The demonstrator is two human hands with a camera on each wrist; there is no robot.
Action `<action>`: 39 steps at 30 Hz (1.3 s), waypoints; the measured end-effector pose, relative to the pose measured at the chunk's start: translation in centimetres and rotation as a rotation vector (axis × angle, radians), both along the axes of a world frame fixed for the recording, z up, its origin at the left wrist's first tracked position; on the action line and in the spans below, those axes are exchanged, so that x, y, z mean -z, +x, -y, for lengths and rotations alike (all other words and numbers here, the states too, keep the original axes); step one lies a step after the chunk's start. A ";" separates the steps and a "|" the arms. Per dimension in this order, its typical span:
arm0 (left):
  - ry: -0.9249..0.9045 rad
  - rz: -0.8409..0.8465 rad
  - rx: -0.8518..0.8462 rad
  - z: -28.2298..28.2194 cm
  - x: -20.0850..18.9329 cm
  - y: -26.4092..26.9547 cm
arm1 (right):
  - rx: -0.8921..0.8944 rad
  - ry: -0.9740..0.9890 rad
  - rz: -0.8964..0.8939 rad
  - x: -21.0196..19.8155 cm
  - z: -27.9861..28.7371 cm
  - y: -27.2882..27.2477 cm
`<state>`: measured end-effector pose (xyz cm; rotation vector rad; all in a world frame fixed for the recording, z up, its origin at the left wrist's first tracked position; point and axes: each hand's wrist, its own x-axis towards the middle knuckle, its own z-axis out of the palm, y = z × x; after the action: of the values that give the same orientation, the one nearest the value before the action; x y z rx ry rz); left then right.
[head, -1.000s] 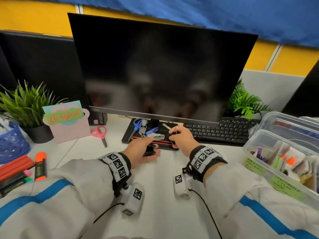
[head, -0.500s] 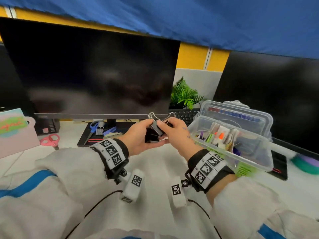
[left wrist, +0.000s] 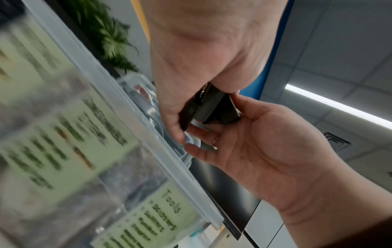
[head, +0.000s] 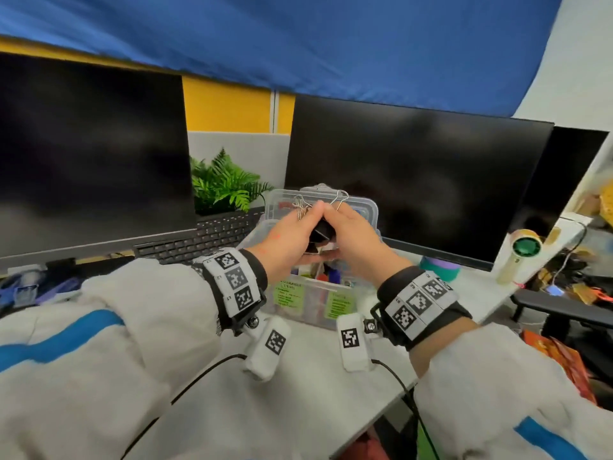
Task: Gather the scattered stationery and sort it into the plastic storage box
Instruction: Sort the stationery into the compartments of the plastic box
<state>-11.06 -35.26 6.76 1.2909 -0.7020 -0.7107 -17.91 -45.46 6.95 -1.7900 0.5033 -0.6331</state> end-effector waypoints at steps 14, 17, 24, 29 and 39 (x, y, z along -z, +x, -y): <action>0.392 0.542 0.085 10.7 2.7 0.1 | 0.280 -0.309 -0.242 5.0 9.6 -2.3; 0.566 0.804 0.085 11.6 3.2 0.2 | 0.300 -0.298 -0.168 4.9 10.2 -2.5; 0.696 1.131 0.242 12.3 3.3 1.4 | 0.369 -0.376 -0.227 5.3 11.3 -2.7; 0.698 1.288 0.203 11.9 3.5 2.1 | 0.381 -0.513 -0.422 5.2 11.4 -1.6; 0.740 1.352 0.067 10.8 2.8 2.9 | 0.241 -0.728 -0.813 3.2 10.4 -1.0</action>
<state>-8.17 -46.08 3.96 2.4471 -1.6411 -0.0026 -18.93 -55.89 3.71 -2.7056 1.1530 -0.2131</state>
